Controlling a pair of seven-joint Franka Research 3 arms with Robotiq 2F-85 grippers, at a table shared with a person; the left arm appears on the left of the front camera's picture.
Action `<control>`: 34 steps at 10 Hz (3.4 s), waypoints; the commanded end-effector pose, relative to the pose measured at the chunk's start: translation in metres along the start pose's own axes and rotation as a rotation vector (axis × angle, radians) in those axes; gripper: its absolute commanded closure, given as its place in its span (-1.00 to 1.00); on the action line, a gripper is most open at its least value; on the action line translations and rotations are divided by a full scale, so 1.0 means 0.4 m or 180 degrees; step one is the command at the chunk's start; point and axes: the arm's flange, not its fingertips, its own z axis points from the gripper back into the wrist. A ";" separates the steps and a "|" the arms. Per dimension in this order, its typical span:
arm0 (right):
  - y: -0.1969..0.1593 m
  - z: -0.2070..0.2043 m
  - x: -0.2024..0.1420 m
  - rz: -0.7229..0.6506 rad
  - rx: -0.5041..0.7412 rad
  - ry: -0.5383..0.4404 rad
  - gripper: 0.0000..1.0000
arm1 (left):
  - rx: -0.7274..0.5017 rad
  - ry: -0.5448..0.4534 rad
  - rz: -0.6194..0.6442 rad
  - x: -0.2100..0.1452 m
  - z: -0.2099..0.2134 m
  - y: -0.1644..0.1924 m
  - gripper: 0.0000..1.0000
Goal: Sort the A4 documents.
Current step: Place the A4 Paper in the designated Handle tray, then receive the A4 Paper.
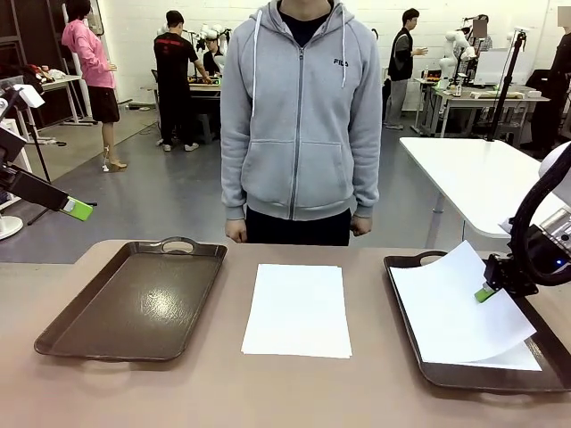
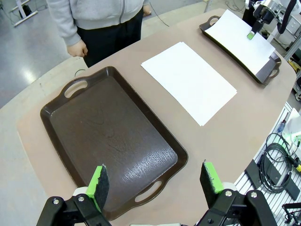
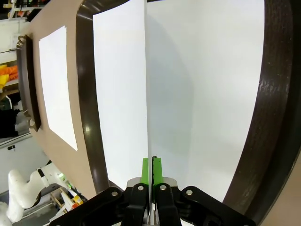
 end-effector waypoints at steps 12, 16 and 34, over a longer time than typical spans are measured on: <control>0.012 0.049 -0.020 -0.0049 -0.0507 -0.0032 -0.83 | 0.0009 0.0007 0.0002 0.000 -0.003 0.001 -1.00; 0.032 0.075 -0.016 -0.0137 -0.0581 -0.0154 -0.97 | 0.0009 0.0007 0.0002 0.000 -0.003 0.001 -1.00; 0.299 0.255 -0.150 0.1248 -0.0740 -0.0987 -0.97 | 0.0009 0.0007 0.0002 0.000 -0.003 0.001 -1.00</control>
